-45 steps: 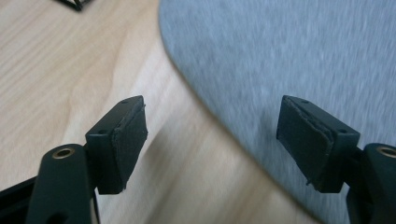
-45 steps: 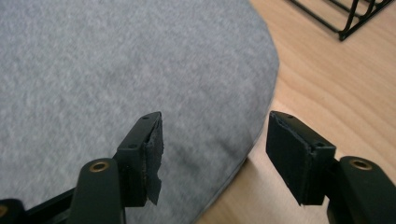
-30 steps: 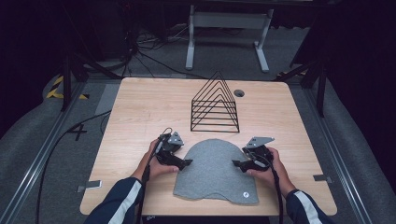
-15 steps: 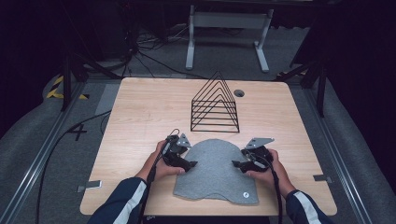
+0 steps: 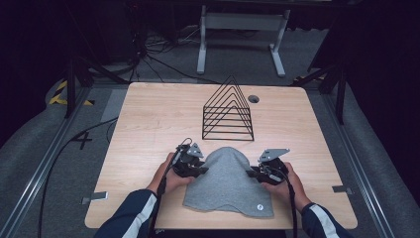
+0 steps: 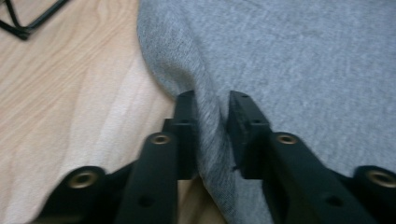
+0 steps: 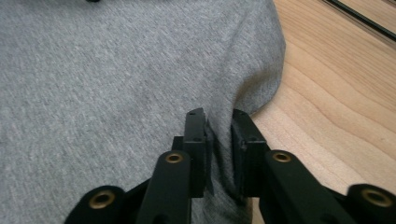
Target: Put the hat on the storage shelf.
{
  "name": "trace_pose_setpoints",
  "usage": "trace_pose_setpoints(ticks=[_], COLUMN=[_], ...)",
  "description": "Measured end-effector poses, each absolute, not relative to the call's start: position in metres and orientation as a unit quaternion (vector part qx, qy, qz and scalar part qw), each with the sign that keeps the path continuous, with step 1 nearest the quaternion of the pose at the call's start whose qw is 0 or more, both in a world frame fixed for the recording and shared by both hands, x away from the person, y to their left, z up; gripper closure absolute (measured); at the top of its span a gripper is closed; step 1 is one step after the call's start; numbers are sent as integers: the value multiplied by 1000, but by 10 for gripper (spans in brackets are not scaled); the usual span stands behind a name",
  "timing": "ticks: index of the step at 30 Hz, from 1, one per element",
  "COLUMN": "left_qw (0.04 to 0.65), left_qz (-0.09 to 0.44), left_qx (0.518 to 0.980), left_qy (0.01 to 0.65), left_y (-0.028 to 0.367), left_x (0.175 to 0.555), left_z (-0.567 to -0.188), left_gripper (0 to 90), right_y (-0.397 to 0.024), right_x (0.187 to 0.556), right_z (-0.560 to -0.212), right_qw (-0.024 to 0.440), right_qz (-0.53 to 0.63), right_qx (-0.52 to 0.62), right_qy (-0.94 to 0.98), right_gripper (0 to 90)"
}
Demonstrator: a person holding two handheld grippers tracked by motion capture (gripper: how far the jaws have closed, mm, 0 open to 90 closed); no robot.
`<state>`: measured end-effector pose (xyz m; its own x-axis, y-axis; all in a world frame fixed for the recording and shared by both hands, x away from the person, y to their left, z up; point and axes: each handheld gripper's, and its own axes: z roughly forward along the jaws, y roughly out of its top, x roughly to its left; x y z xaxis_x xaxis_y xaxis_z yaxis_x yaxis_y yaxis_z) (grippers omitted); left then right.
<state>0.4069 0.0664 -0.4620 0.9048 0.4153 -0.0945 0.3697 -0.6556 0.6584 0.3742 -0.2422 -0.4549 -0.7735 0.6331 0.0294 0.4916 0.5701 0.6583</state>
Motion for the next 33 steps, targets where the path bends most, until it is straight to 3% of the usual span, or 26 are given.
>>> trace_pose_setpoints(ticks=[5,23,33], left_qw=[360,421,425], left_qz=[34,97,152], left_qx=[908,884,880], left_qy=[211,178,148], left_y=[66,72,67], left_x=[404,396,403], left_z=[-462,-405,-348], left_gripper=[845,854,855], right_y=[-243,-257,-263], right_x=[373,363,367], right_z=[-455,-404,-356], right_qw=[104,174,216], right_qz=[342,400,425], right_qx=[315,289,268], right_qy=[879,852,837], right_gripper=[834,843,844])
